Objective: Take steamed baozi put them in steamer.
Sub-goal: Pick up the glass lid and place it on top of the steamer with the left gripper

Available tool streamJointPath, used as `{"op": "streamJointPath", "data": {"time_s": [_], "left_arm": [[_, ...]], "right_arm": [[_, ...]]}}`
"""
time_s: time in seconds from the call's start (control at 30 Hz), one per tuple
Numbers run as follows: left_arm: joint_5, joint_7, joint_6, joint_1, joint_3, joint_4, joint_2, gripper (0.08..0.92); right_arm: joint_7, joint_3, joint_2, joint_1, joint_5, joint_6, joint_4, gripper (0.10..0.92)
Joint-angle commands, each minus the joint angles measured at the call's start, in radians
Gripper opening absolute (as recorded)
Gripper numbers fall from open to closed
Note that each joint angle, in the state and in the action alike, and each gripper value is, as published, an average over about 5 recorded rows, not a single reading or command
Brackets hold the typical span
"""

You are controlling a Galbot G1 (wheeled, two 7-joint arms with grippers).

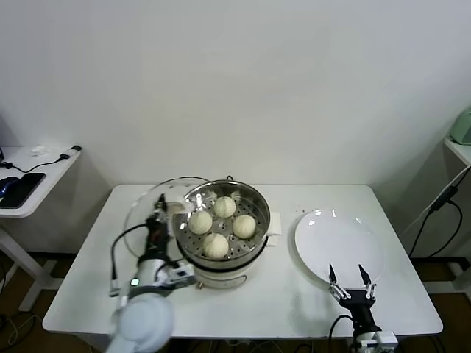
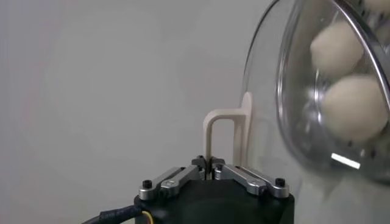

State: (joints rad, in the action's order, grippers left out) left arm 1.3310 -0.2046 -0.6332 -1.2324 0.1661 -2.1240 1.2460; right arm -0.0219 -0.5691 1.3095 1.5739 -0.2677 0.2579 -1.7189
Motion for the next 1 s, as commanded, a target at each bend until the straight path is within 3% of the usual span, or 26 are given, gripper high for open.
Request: {"op": "streamJointPath", "data": {"time_s": [0.03, 0.3, 1.0], "left_arm": [[0.263, -0.068, -0.106, 0.104, -0.272, 0.097, 0.204, 0.133], [0.291, -0.034, -0.109, 0.126, -0.297, 0.207, 0.276, 0.133], [0.3, 0.027, -0.109, 0.162, -0.247, 0.342, 0.273, 0.133]], "right_arm": [[0.0, 0.001, -0.001, 0.005, 0.004, 0.037, 0.017, 0.823], [-0.006, -0.004, -0.002, 0.013, -0.004, 0.068, 0.028, 0.823], [-0.017, -0.001, 0.009, 0.011, -0.002, 0.1, 0.048, 0.823]]}}
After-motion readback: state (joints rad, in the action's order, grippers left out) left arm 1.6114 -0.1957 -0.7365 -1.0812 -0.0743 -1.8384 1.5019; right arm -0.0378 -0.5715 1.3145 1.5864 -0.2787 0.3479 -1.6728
